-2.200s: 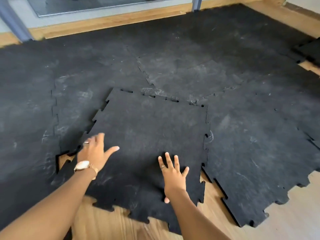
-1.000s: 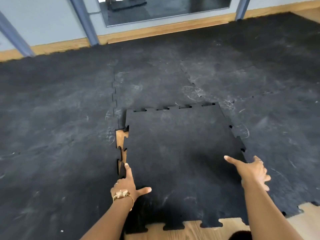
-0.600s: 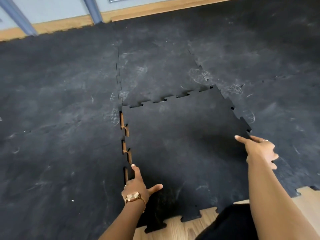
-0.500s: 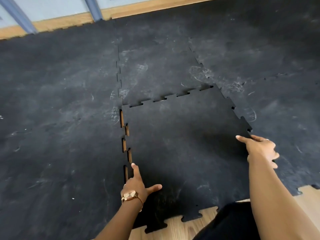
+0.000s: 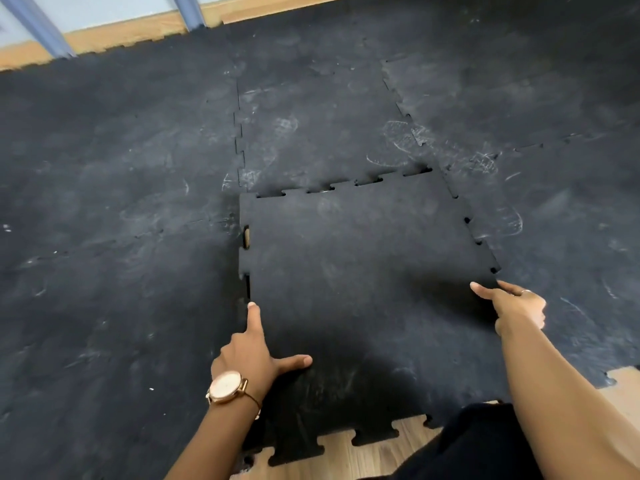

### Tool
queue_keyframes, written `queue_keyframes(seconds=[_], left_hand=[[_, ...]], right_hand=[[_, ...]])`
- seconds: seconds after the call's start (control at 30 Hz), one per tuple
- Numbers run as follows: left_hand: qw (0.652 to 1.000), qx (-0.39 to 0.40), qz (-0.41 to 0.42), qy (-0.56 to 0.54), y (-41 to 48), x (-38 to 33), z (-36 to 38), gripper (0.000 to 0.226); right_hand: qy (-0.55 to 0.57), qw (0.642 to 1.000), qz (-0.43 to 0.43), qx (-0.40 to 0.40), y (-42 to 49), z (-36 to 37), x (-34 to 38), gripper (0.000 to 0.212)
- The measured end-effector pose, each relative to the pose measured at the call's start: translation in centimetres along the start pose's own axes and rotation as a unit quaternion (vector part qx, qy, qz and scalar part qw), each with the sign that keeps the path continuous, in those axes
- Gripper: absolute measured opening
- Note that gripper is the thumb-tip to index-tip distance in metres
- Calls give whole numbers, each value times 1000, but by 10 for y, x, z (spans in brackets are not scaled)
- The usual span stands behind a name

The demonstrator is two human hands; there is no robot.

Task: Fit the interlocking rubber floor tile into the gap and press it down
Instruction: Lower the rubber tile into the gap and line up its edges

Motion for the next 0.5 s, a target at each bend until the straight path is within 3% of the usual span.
queue_keyframes(seconds=[0.4, 0.5], left_hand=[[991, 80, -48, -93, -8, 38, 72, 143], [992, 67, -39, -100, -4, 38, 75, 142]], right_hand=[[-9, 1000, 0, -2, -12, 4, -2, 34], [-2, 1000, -1, -8, -13, 2, 1, 33]])
Point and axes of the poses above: each hand's wrist, its own y-axis towards the middle knuckle, its own z-axis out of the palm, x = y × z, the point moved 6 cm from there along y, towards the middle knuckle, and after that the axes turned 6 degrees about -x, right-handed, at the moved point
